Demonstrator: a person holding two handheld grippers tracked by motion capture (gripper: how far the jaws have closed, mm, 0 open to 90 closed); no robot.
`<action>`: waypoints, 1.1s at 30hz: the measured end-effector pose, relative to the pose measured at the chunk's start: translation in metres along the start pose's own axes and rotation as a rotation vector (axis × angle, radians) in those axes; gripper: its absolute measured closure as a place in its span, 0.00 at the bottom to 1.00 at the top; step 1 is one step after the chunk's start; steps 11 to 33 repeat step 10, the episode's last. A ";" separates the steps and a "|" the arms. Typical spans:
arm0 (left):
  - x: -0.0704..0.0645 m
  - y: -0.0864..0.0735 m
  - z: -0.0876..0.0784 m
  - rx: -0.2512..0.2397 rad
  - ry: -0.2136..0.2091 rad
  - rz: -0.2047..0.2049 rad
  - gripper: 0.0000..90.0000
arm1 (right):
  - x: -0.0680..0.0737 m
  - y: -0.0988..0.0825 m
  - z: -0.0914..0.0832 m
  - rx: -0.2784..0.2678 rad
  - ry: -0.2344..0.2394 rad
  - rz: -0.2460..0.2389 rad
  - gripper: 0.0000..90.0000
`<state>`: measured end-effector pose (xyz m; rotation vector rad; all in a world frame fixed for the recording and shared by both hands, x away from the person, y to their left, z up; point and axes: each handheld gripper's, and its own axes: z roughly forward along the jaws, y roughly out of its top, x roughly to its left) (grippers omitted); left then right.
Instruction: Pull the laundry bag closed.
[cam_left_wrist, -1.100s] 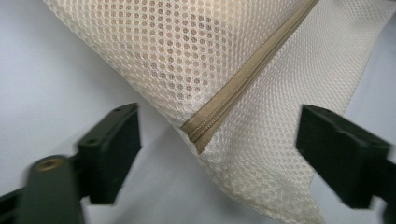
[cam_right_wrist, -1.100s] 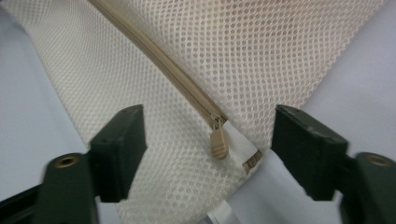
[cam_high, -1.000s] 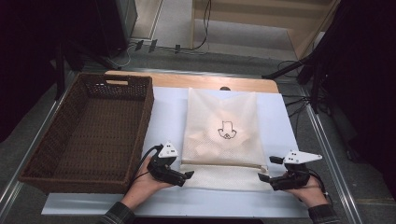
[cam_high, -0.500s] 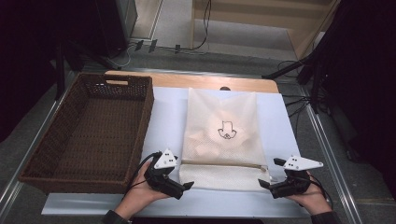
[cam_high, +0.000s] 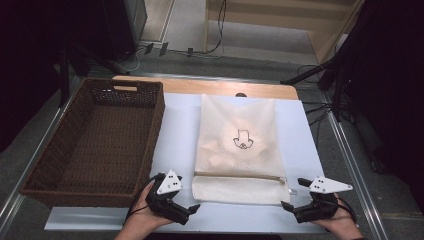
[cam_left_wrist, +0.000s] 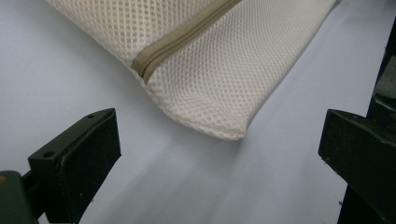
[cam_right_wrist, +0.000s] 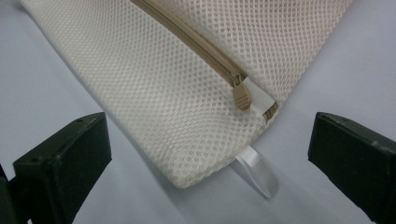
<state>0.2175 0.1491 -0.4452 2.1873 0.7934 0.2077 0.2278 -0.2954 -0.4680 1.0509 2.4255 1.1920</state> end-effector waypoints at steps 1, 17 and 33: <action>0.000 0.000 0.000 0.006 -0.003 0.002 0.00 | 0.000 -0.001 0.000 0.004 -0.001 -0.004 0.00; 0.001 0.000 0.003 0.013 -0.005 0.002 0.00 | 0.000 -0.002 -0.001 0.003 -0.002 -0.006 0.00; 0.001 0.000 0.003 0.013 -0.005 0.002 0.00 | 0.000 -0.002 -0.001 0.003 -0.002 -0.006 0.00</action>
